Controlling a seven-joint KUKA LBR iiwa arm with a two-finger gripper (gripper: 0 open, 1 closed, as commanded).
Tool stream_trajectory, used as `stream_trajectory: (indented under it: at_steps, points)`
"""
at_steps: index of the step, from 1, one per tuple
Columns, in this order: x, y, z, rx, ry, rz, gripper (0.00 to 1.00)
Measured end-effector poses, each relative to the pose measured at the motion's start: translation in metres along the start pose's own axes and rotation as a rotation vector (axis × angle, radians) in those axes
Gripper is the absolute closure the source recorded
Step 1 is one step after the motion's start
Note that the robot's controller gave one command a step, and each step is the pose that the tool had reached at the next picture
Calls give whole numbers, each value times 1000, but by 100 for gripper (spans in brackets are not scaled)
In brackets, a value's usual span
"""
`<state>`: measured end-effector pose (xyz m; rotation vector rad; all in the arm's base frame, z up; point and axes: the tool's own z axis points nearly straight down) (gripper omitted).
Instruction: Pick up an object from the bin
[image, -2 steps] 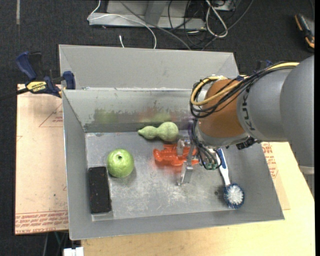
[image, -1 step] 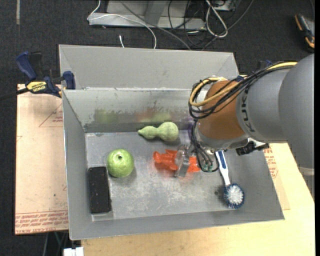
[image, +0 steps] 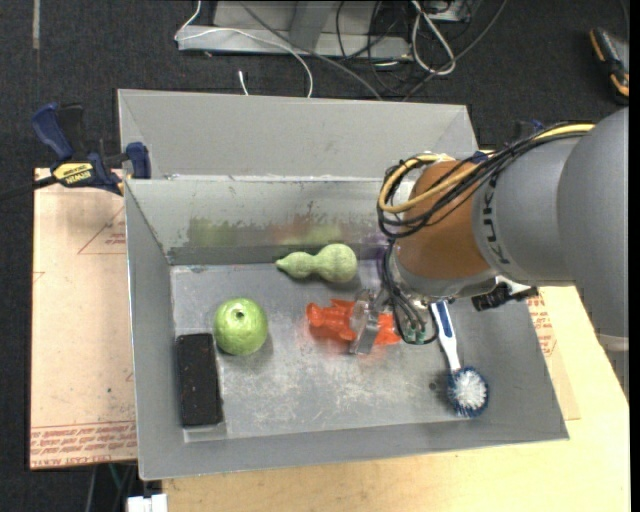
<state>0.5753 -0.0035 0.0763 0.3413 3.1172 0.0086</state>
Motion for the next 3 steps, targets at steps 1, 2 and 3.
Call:
stream_trajectory:
  at_steps: [1,2,3]
  points:
    - [2,0,-17,1,5,0,100]
    - [1,0,-42,0,4,-1,100]
    - [1,0,-68,0,5,-1,100]
